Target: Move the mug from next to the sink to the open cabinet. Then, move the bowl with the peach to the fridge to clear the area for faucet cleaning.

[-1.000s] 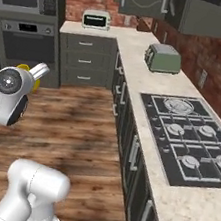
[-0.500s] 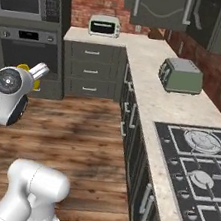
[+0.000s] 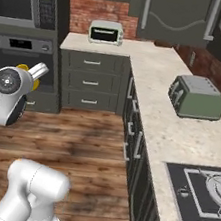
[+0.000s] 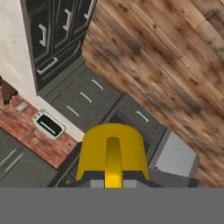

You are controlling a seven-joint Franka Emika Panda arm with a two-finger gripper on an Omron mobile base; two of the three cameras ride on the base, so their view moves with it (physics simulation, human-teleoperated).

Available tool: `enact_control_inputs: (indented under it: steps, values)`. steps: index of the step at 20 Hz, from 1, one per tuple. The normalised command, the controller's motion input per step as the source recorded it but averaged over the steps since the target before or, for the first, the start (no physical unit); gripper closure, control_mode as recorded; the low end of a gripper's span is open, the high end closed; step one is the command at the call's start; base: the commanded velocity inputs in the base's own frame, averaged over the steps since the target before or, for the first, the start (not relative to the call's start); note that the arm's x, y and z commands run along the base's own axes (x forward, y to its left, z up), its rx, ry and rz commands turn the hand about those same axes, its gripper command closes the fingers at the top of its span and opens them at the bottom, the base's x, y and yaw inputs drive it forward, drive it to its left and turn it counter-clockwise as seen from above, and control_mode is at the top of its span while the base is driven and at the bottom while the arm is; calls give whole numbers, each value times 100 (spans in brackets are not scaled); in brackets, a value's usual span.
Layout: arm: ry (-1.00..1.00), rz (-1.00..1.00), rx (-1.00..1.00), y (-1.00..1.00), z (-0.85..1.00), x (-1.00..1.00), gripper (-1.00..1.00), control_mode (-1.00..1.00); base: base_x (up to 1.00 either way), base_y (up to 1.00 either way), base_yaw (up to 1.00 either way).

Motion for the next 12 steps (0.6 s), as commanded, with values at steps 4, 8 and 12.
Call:
enact_control_inputs:
  steps: [4,8,12]
  values:
    - [0,0,0,0,0,0,100,100,100,2,-14]
    - [0,0,0,0,0,0,100,100,100,18,-23]
    - [0,0,0,0,0,0,100,100,100,70,-40]
